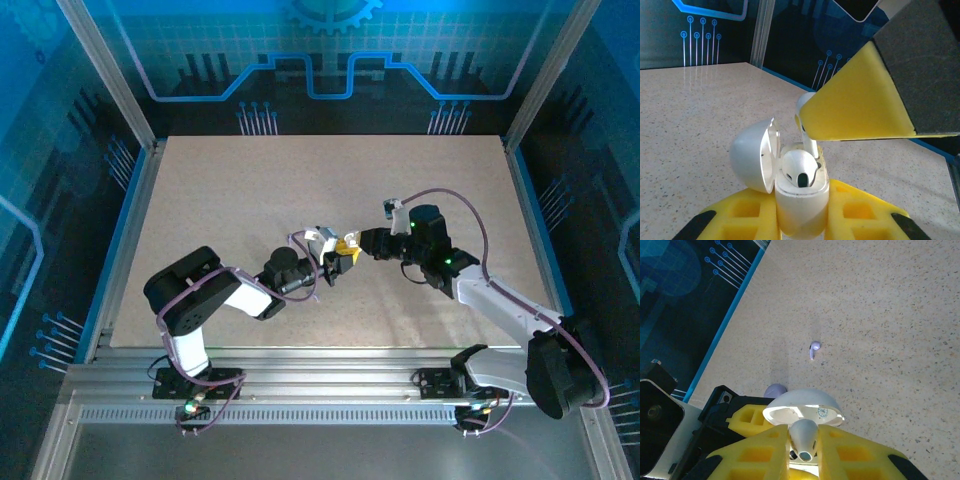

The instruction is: Insert wireless bluetooth earbuds into charging case

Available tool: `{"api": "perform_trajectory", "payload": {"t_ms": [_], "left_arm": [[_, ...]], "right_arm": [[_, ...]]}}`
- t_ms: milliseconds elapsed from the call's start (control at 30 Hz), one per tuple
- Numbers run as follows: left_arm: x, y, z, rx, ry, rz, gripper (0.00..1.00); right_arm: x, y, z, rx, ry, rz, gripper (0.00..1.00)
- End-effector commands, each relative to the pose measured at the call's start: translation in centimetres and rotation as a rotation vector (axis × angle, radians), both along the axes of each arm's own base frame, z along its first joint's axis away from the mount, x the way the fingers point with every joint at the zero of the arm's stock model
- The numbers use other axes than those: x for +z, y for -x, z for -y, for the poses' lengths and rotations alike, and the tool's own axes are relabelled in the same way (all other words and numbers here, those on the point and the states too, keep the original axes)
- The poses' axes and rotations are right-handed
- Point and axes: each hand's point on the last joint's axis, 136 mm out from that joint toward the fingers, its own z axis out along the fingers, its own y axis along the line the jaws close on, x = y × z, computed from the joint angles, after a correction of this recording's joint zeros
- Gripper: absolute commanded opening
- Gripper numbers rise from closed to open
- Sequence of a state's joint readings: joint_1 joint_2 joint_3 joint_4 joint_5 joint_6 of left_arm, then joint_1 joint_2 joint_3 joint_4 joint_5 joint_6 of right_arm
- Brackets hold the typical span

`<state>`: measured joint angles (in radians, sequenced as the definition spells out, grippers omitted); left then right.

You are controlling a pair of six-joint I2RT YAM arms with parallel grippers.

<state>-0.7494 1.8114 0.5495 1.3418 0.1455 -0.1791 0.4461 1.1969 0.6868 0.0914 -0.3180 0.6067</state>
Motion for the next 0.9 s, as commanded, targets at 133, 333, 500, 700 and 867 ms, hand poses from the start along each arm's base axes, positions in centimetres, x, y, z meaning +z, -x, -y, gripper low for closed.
{"api": "perform_trajectory", "payload": {"t_ms": [133,333,500,700,867], "left_arm": [[3.3,0.1,0.1,0.0,0.069,0.078,0.2],[3.9,0.2,0.0,-0.001,0.076,0.093,0.2],[4.6,0.4,-0.1,-0.003,0.082,0.109,0.2],[5.0,0.5,-0.1,-0.008,0.088,0.118,0.2],[5.4,0.5,-0.1,-0.01,0.092,0.128,0.2]], "right_arm": [[0.4,0.3,-0.4,0.012,-0.005,0.014,0.2],[0.0,0.9,-0.2,0.021,0.011,0.005,0.2],[-0.2,1.1,-0.1,0.023,0.007,-0.007,0.2],[-0.1,1.4,-0.1,0.022,-0.004,0.001,0.22],[-0.2,2.0,0.0,0.044,0.012,0.001,0.23]]}}
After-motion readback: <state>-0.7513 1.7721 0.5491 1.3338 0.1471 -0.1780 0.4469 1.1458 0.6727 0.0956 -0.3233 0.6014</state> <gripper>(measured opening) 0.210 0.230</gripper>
